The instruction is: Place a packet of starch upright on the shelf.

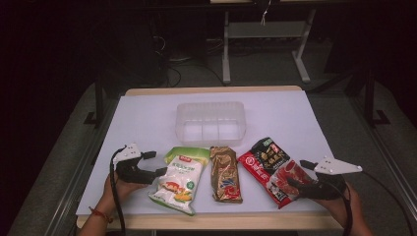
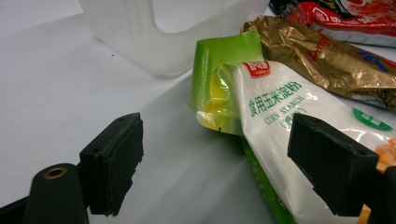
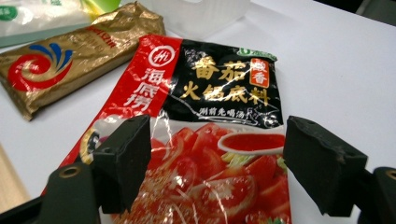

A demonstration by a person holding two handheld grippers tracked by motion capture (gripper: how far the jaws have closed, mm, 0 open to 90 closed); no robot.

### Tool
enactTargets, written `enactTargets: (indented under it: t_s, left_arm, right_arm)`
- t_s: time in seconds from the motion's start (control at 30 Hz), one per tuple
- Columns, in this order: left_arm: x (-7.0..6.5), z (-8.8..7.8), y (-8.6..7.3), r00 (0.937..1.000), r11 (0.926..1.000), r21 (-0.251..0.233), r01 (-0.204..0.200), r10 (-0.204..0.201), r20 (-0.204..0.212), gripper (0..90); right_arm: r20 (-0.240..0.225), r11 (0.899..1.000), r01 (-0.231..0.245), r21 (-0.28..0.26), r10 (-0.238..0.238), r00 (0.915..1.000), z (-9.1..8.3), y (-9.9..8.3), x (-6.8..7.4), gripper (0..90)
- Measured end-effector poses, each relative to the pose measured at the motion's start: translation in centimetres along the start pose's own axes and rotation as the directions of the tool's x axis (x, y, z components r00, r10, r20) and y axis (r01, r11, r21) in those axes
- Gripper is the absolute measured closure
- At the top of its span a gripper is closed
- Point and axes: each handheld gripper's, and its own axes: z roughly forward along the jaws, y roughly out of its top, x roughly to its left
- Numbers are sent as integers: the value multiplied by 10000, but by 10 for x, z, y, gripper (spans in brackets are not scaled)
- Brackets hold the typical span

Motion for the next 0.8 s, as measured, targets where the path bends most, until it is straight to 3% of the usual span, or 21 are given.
enactTargets:
  t_s: [0.13, 0.33, 0.43, 0.5, 0.57, 0.6, 0.67, 0.8]
  left_arm:
    - [-1, 0, 1, 9995, 9998, -120, 146, -143, 288, 206]
    - [-3, 1, -1, 9970, 9991, 128, 395, -402, 658, 190]
    - [-2, 1, -4, 9947, 9978, 281, 605, -626, 812, 176]
    - [0, 2, -4, 9921, 9956, 366, 859, -889, 891, 176]
    - [4, 10, -4, 9821, 9893, 595, 1332, -1398, 1260, 175]
    - [4, 10, -4, 9821, 9893, 595, 1332, -1398, 1260, 170]
    - [9, 22, 0, 9731, 9804, 1024, 1681, -1816, 1416, 168]
    - [18, 32, 7, 9683, 9740, 1244, 1891, -2060, 1409, 168]
  right_arm:
    - [-106, 10000, 43, 4, -43, 9999, -4, -1, 0, 230]
    - [-63, 9998, -186, -45, 186, 9998, -2, -1, -5, 230]
    - [-112, 10000, -74, -15, 74, 9999, 1, -1, -4, 230]
    - [-179, 10000, -74, 37, 75, 9998, 2, 0, -4, 230]
    - [-238, 10000, 45, 75, -43, 9997, 4, 0, -2, 233]
    - [-254, 9999, 39, 97, -37, 9997, 5, 0, -2, 234]
    - [-237, 9999, 19, 98, -17, 9997, 5, -1, -3, 234]
    - [-208, 10000, 18, 60, -17, 9998, 3, -1, -2, 235]
